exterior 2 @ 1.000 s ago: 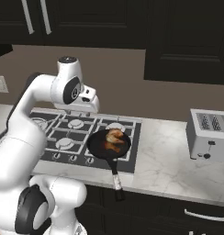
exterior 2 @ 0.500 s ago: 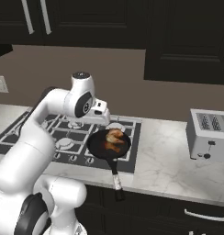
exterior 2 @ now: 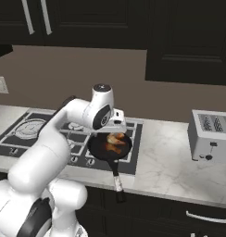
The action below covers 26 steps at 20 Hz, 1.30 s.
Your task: Take the chicken drumsticks from the pan and place one on each plate on the dining counter.
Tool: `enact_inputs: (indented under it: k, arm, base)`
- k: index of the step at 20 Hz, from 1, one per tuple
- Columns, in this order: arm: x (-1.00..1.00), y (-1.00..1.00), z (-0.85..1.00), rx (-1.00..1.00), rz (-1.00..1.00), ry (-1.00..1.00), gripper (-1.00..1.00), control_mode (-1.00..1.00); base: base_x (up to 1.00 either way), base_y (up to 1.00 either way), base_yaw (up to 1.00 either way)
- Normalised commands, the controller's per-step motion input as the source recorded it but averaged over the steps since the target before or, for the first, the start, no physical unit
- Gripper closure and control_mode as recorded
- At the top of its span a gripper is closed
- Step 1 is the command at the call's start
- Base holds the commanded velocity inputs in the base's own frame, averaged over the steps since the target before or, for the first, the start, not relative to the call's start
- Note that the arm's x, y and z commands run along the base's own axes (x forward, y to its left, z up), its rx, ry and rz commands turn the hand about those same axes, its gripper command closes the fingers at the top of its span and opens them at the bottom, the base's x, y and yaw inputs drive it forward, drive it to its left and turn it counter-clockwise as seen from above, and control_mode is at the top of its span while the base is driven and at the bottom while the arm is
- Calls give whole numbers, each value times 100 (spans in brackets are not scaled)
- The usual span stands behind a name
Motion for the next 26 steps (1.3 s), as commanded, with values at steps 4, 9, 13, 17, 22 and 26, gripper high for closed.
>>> enact_inputs:
  k: [4, 9, 13, 17, 22, 26]
  arm:
    - [39, -21, -24, -5, 20, 2, -100, -100]
    - [44, -18, -24, -7, 22, 7, -100, -100]
    - [33, -16, -27, -8, 25, 15, -100, -100]
    - [31, -10, -26, -6, 22, 11, -100, -100]
    - [39, 0, -28, -7, 10, 1, -100, -100]
    - [29, 0, -43, -11, 6, 0, -100, -100]
  base:
    - [0, 0, 0]
    - [0, 0, 0]
    - [0, 0, 0]
    - [0, 0, 0]
    - [0, 0, 0]
    - [0, 0, 0]
